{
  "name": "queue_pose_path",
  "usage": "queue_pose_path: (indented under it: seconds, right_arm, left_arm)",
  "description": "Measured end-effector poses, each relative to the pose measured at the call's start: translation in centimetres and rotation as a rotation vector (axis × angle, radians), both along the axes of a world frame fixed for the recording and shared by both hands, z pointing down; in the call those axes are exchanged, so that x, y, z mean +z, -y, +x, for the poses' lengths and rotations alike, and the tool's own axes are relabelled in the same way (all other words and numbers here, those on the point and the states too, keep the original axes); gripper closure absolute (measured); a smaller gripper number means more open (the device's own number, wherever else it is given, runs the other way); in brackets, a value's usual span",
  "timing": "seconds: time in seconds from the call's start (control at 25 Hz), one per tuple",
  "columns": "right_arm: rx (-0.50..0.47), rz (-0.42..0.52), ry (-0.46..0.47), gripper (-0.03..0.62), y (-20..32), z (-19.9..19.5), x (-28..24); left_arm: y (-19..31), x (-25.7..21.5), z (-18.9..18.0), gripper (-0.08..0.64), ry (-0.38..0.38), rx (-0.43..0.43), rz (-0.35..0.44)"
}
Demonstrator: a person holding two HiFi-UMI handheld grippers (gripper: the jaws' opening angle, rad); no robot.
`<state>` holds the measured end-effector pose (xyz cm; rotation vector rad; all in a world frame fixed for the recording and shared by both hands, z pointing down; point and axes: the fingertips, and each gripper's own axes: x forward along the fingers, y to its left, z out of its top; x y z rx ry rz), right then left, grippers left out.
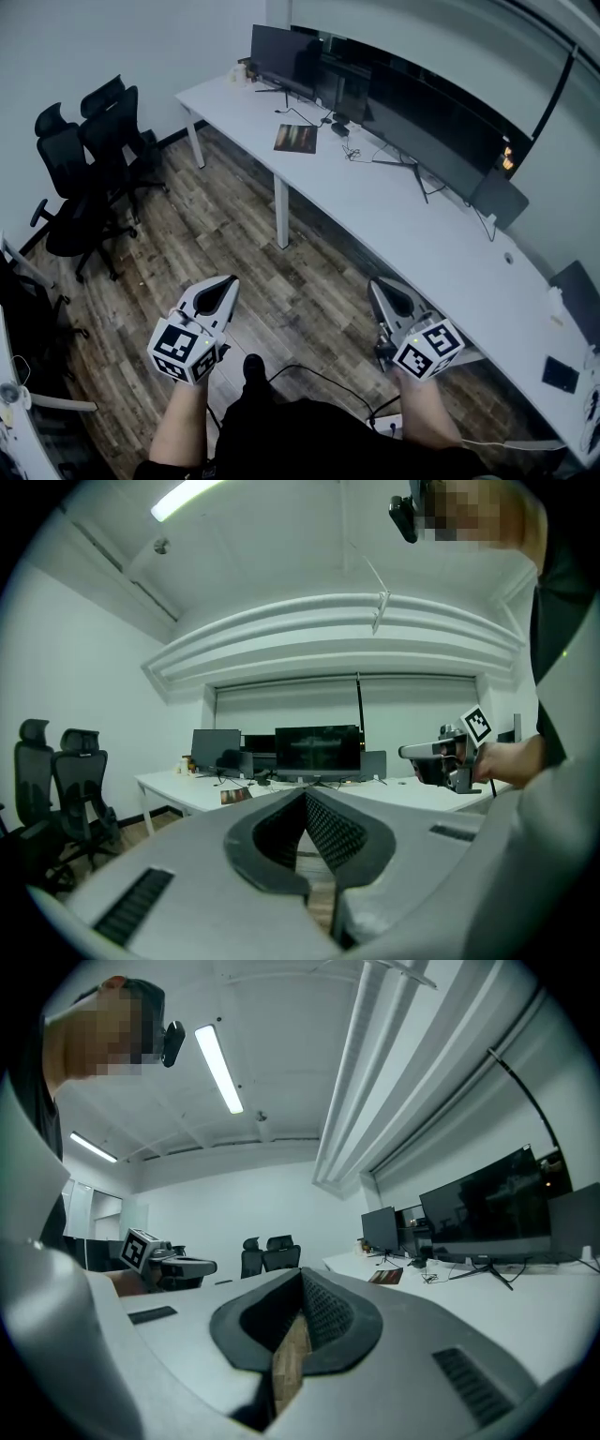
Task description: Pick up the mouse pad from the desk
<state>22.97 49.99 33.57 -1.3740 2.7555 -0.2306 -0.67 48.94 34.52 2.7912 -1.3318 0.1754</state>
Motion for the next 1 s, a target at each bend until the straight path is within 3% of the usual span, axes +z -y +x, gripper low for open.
queue_pose_path:
  seconds: [0.32, 0.64, 1.0]
  right_arm:
    - [-0.016, -0.011, -0.017, 0.588, 7.8, -6.1, -0.1]
    - [-0.051, -0.033, -0.028, 0.588, 15.2, -14.0, 0.0]
    - [-0.044, -0.054, -0.025, 0.588, 18.3, -19.8, 0.4]
  left_arm:
    - [7.4, 1.1, -4.5, 0.554, -0.059, 0.057, -0.035]
    - [13.9, 1.1, -9.3, 0.554, -0.009, 0.113, 0.0]
    - [17.4, 1.8, -16.2, 0.554, -0.046, 0.055, -0.005]
